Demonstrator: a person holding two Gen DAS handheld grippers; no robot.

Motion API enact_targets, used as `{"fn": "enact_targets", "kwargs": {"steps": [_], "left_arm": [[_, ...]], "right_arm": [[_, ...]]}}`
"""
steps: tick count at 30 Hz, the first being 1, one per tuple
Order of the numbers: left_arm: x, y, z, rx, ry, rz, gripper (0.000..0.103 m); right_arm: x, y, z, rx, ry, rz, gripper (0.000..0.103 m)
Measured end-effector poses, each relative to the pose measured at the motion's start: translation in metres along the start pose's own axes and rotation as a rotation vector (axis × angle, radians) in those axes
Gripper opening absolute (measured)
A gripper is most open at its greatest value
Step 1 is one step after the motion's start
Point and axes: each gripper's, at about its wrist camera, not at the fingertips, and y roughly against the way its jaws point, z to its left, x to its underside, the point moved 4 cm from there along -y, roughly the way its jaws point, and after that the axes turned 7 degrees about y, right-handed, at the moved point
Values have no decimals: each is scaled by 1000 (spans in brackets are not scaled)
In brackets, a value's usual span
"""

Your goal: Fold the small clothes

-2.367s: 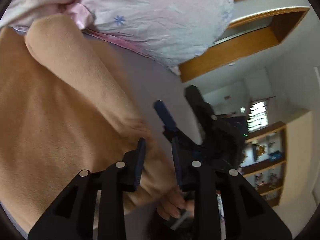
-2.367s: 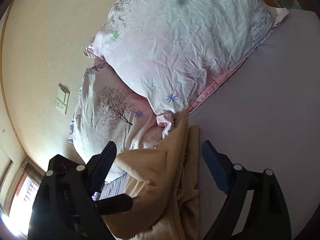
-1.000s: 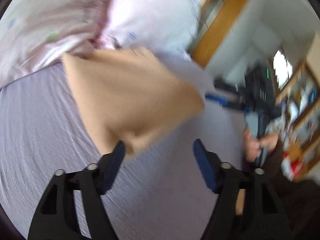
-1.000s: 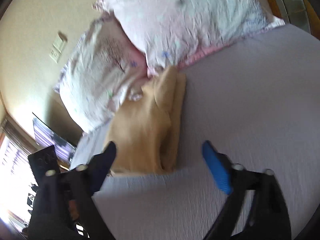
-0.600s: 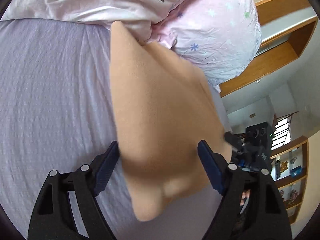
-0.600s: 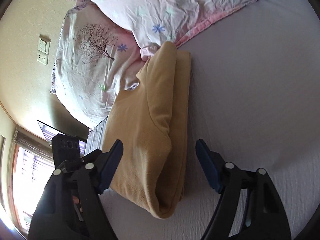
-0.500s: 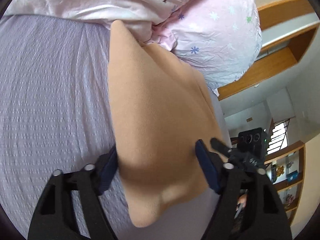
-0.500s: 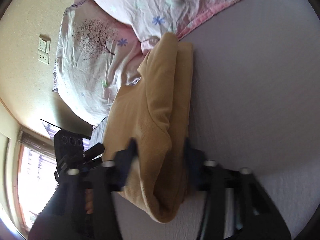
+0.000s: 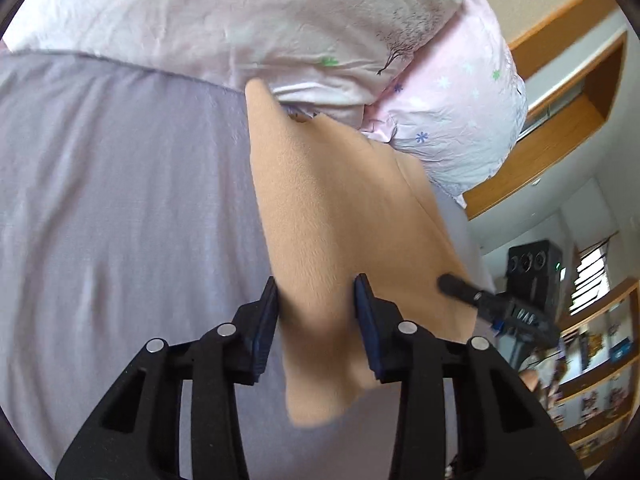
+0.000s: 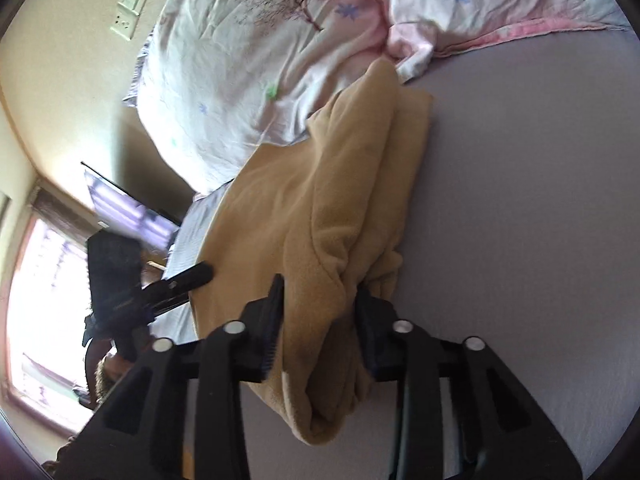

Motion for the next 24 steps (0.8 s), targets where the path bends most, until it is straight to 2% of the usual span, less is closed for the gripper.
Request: {"fn": "enact_targets", "kwargs": {"steps": [1,2,3,4,5,6,7,9,10,11,13,14,15,17,19,20,21,22,23,24], "left_arm": [[1,8,-4,-12,-36,-26,41],[3,20,-11,-17,-85,-64,45],[6,30,-22,-10,-130,-99,52],[10,38,-34,13,-178,-123,57],[14,41,-46,36,-221,-129,68],[19,38,-58,50,-261,-121,73],[25,35,-66,55,-296,-103,73],[40,12,-83,20,-385,-40,74],[47,1,-86,-12,-418,-11,74],[53,-10,-85,-56,-441,21,74],[62,-26,-79,-138,-468,74,74],[69,-31,-75,-169,-490,90,73],[73,-31,-74,-184,-517,83,73],[77,-25,-76,-185,-534,72,74],[78,-11,-74,-119,-491,65,74],[78,-4,-72,-89,-465,58,74],[81,2,-70,-67,-432,46,79],[81,8,-67,-57,-398,35,83],[80,12,-62,-55,-360,21,90],[79,17,-57,-57,-324,6,93]], "right_arm": [[0,14,0,52,-2,-54,61],[0,34,2,84,7,-140,63],[1,52,9,70,21,-211,65],[2,66,21,16,41,-268,67],[2,70,31,-39,56,-286,73],[4,68,45,-113,78,-280,78],[7,60,58,-170,95,-249,79],[12,42,70,-230,97,-175,80],[13,27,69,-233,75,-131,80],[12,16,64,-210,50,-102,80],[10,-3,36,-87,-21,-62,74],[8,-10,21,-65,-65,-45,63],[9,-12,14,-71,-94,-40,55],[12,-8,9,-76,-101,-41,54],[16,0,19,-22,-47,-60,66],[20,7,27,0,-6,-86,83],[28,17,37,12,34,-120,91],[35,28,46,34,84,-157,92],[40,35,49,57,118,-178,96],[44,38,54,89,147,-189,101]]}}
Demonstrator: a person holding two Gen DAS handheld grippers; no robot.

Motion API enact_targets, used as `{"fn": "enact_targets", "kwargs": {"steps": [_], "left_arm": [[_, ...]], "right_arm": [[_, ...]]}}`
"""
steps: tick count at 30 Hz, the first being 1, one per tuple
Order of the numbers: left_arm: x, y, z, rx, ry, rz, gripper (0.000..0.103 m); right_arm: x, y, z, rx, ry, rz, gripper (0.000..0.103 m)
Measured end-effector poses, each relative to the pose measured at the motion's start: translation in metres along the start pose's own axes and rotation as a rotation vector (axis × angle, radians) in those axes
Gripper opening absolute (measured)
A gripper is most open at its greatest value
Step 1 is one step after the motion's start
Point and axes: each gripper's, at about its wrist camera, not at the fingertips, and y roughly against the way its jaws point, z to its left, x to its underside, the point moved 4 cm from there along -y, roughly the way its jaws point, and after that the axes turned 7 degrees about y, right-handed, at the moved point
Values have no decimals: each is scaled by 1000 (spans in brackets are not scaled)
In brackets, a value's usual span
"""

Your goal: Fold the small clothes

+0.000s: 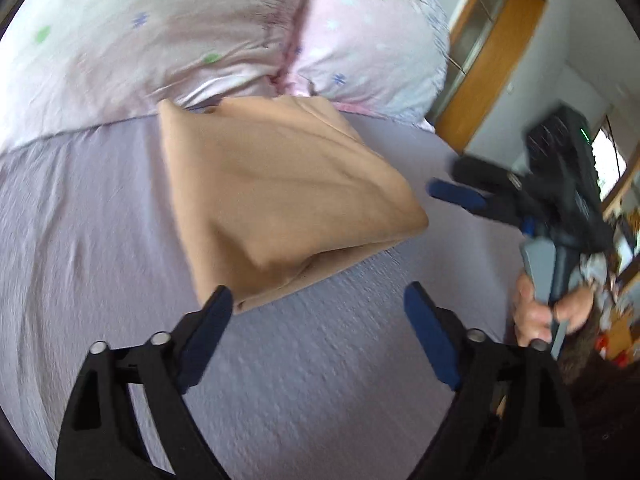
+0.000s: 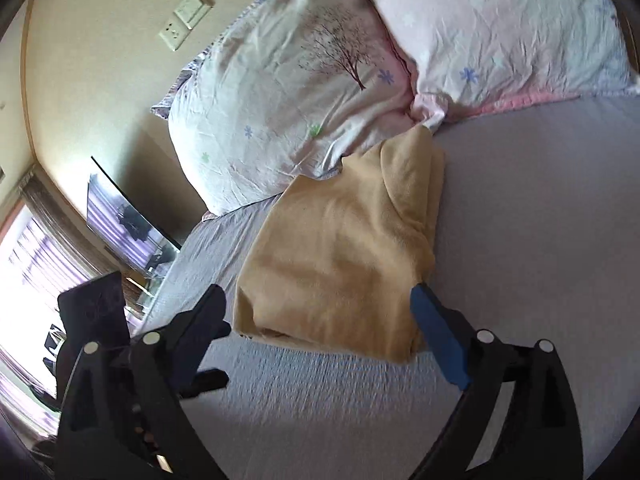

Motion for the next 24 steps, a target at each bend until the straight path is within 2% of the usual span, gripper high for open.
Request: {"fn": "enact_targets", "kwargs": {"steps": [3,5,6,7,9,11,15,19,24], "left_arm": [[2,0,12,-52,62,-7,96],[3,-5,16,-150,64,-5,99],[5,-9,18,-223,55,2,100],[7,-13,20,-273,48,13,101],[9,-20,24,-326,39,37,101],[13,-21,26,-340,36,42,101],[16,-22,26,-380,16,38,102],[16,-26,31,-484,4,56,102],[17,-25,32,-499,5,57,102]], "right_arm": [[16,3,10,164,67,19,101],[30,-5,8,287,77,76,101],[37,-10,7,324,79,108,101],[48,-11,6,331,81,130,101],[64,-18,4,333,82,177,101],[70,-26,7,362,89,209,101],[73,-31,15,434,137,218,101],[80,-37,23,505,187,248,101],[82,-38,24,533,196,255,101]]}}
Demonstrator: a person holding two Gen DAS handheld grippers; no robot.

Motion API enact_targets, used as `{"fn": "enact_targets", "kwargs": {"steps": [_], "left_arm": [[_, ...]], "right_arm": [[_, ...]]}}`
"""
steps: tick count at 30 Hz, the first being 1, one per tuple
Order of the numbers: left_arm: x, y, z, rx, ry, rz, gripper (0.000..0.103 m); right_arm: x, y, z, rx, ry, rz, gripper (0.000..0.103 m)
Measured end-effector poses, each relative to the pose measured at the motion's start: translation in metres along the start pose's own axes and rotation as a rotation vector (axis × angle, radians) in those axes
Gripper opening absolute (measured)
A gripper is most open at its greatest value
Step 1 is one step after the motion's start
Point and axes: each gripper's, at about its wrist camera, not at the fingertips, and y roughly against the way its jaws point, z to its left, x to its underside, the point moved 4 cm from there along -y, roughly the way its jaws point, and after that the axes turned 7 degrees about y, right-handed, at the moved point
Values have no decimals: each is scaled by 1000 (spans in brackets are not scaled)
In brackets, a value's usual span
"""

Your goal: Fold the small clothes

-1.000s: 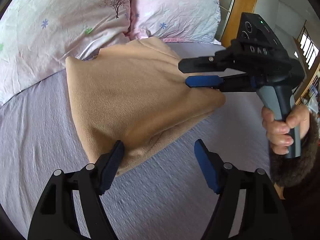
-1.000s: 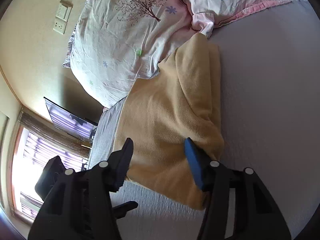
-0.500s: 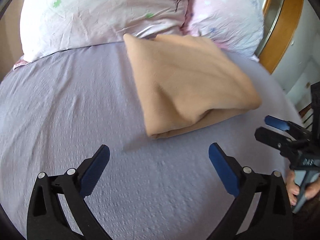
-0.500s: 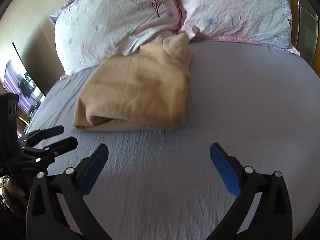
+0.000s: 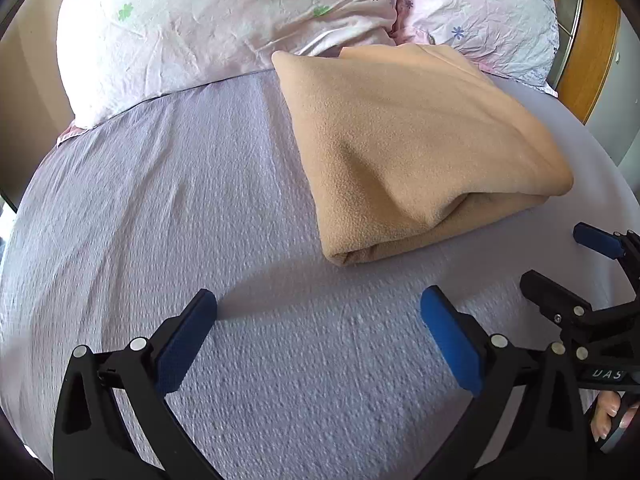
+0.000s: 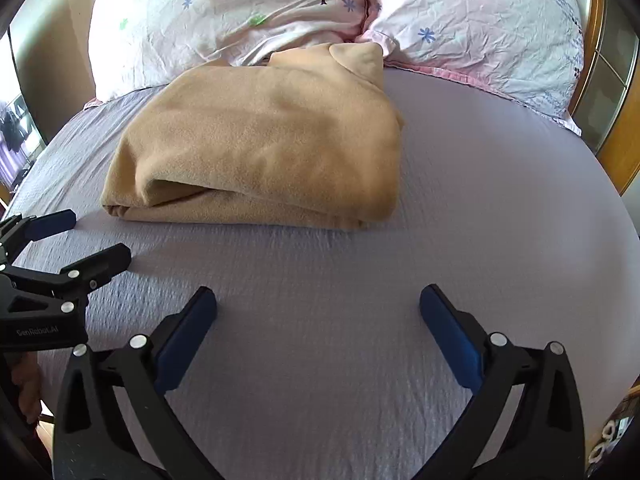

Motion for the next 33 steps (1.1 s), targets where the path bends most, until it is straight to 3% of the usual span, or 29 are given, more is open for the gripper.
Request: {"fn": "enact_targets", "kwargs": {"steps": [33], "left_arm": [[2,3,-2,6,-13,-5,102]], "right_arm": [[-1,1,-4,3,-1,-2,101]]}}
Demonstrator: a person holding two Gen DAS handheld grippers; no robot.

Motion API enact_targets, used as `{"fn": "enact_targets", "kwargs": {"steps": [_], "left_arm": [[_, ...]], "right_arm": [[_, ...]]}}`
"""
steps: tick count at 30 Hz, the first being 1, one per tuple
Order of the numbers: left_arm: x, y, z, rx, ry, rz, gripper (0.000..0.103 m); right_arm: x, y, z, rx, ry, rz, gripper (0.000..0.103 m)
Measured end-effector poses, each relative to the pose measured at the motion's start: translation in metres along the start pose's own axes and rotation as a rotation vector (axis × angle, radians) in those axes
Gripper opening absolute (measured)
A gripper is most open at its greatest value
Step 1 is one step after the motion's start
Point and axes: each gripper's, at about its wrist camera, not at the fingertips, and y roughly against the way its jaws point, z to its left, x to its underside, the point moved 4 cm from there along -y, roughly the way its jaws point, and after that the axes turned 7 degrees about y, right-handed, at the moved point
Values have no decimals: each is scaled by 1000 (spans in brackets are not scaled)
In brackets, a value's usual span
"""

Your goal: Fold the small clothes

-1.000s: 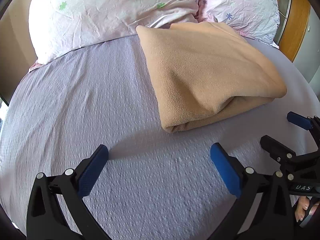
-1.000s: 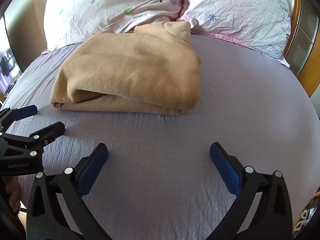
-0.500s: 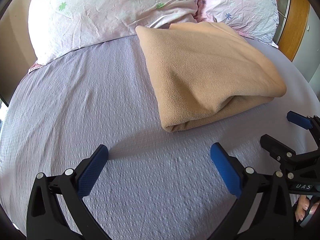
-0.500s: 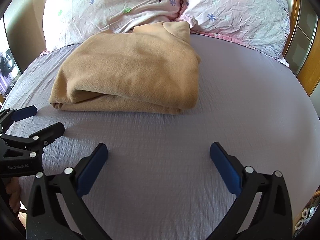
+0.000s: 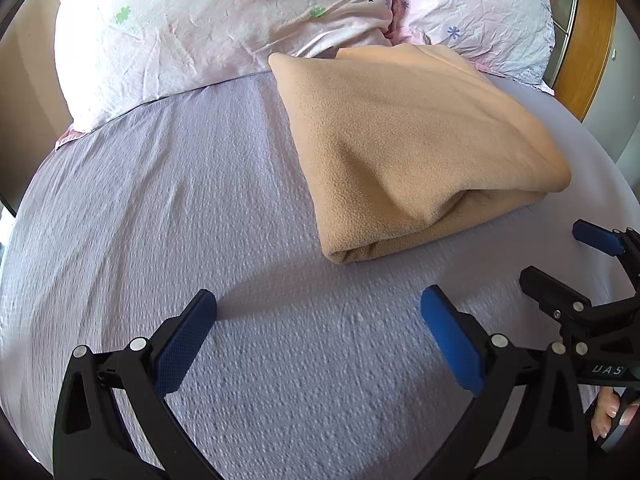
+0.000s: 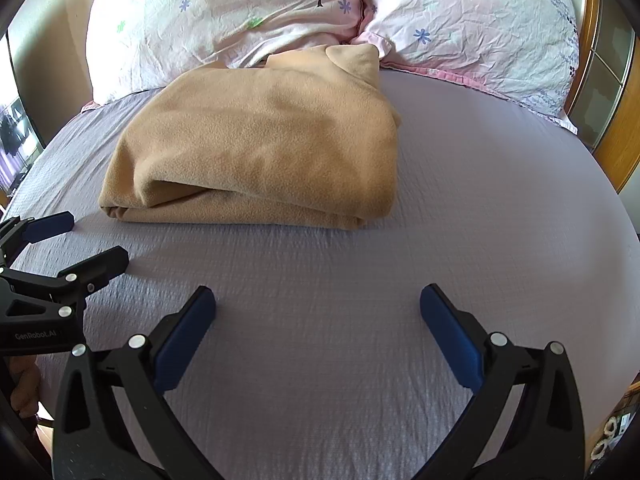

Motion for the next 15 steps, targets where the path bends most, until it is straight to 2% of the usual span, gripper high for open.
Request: {"fn": "enact_targets", "kwargs": {"steps": [15], "left_arm": [[0,-3,0,-1,-2,19,102]], "right_arm": [[-2,-1,2,4,-4,-9,101]]}}
